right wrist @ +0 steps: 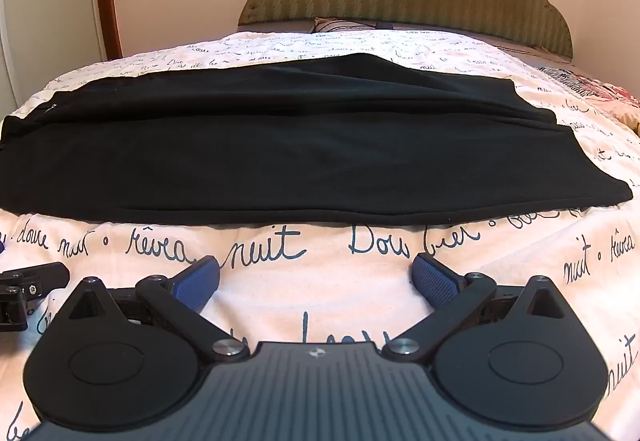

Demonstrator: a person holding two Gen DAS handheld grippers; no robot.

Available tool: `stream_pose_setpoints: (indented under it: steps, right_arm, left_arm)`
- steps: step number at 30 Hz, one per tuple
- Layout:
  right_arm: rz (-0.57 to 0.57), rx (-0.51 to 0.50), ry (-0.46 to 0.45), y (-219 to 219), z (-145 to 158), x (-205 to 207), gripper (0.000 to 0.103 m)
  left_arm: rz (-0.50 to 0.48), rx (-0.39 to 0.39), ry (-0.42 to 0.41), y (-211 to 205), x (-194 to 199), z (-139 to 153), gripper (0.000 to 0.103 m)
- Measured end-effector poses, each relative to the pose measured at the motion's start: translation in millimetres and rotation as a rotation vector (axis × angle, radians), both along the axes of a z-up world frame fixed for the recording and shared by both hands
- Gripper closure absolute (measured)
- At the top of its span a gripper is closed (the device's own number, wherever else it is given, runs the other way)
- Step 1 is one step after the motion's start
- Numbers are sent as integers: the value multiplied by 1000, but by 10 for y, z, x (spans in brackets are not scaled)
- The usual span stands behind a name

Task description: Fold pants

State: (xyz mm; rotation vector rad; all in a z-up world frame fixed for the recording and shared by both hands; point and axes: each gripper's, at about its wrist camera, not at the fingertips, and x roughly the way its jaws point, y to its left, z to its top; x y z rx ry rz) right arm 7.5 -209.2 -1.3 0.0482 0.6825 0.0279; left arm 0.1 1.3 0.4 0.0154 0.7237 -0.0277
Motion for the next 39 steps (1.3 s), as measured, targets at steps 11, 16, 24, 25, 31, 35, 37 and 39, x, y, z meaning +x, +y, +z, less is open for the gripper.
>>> stream_pose_setpoints:
  steps: [11,16,24,25,31,35,37,39]
  right_arm:
    - [-1,1,-5,10,0,-15,0]
    - [-1,-2,-6,14,-2,-6,0]
    - [-3,-6,-7,32,8,-26,0]
    - [-3,-5,-7,33,7,-26,0]
    - [-2,1,-7,24,-1,-19,0]
    - [-5,-7,-9,39,-4,-24,0]
    - [-7,-16,-10,57,-7,-20,0]
    - [-9,-24,-9,75,-4,-19,0]
  left_arm:
    - [-1,18,-3,-47,-1,75,0]
    - [2,16,-12,-22,-15,63,0]
    - [2,15,-11,-3,-4,39,0]
    - [2,14,-10,8,4,41,0]
    - [5,14,-11,8,19,26,0]
    - [5,11,-13,20,19,18,0]
    - [5,8,-16,22,9,14,0]
    - [5,8,-16,22,9,9,0]
